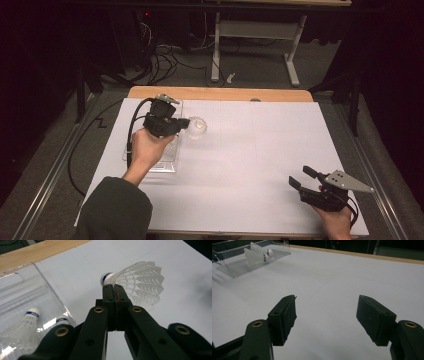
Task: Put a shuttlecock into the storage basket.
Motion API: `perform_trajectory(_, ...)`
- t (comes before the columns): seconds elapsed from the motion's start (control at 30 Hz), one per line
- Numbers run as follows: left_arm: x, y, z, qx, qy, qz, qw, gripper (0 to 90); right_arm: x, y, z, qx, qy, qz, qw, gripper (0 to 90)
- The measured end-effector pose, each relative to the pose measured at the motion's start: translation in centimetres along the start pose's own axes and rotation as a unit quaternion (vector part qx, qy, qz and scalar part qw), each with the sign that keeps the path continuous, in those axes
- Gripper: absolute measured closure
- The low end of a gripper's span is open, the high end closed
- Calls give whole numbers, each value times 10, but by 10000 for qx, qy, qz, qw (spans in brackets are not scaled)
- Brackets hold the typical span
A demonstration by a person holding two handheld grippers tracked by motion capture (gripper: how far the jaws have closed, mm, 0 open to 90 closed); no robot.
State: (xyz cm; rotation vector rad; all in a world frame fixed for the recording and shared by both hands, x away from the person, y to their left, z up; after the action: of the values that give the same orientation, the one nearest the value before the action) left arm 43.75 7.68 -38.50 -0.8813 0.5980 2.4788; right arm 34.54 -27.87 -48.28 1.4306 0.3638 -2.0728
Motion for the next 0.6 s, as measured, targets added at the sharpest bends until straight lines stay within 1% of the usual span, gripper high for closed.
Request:
perform_trajectory(0.2,0,-12,3,-111,27,100,9999,900,0,0,0,1,-4,-4,10000,327)
perform_trajectory(0.27,-1,-17,4,-192,67,130,9997,900,0,0,0,-1,-5,-3,10000,327)
perform_trajectory(0.33,0,-21,5,-248,57,136,9996,900,0,1,0,0,-6,7,10000,327)
perform_trajectory(0.5,-1,-31,6,-325,44,212,9992,900,0,1,0,2,1,-3,10000,327)
perform_trajectory(0.6,-2,-37,7,-373,86,282,9989,900,0,1,0,2,1,-4,10000,327)
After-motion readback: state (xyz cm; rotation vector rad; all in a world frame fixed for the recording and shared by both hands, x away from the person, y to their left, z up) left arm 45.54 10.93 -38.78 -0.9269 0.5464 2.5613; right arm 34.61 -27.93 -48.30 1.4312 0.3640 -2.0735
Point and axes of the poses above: each handheld gripper's, and its own axes: z roughly backward along the jaws, x roughly out of its underside, y roughly to its right, the point moved 10 cm from there along -z, roughly forward along the jaws, and after that the axes turned 9 degrees about z, right-handed, at the moved point
